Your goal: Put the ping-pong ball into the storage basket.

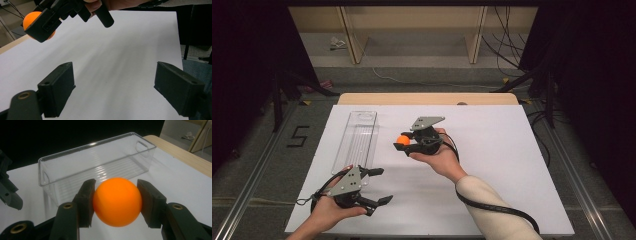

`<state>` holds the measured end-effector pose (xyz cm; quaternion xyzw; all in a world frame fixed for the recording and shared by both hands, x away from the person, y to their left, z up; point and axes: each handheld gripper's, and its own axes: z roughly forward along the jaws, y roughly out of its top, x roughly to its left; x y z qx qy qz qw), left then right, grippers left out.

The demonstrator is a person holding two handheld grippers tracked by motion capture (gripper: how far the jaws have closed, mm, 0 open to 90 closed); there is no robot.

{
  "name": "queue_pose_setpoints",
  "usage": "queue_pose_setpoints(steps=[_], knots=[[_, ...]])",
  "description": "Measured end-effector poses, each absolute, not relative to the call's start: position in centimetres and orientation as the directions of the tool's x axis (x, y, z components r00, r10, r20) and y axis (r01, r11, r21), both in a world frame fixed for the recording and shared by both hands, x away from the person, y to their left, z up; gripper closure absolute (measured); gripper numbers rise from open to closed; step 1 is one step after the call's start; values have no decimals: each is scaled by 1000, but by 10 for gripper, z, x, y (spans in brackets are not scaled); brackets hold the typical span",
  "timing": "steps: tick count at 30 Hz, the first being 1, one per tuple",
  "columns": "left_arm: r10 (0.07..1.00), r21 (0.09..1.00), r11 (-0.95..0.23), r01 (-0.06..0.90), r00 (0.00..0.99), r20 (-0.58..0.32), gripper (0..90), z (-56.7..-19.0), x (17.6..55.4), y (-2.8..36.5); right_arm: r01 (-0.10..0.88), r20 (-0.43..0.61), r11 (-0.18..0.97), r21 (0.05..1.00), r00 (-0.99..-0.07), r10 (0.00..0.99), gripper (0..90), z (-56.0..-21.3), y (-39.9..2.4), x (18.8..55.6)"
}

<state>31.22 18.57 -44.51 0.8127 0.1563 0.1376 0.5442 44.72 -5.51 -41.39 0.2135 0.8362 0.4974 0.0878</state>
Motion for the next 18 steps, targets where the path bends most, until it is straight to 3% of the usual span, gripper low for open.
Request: queue_pose_setpoints(steps=[18], knots=[[398, 926, -364, 103, 916, 55, 159, -445, 312, 185, 270, 68, 414, 870, -895, 441, 513, -411, -48, 452]])
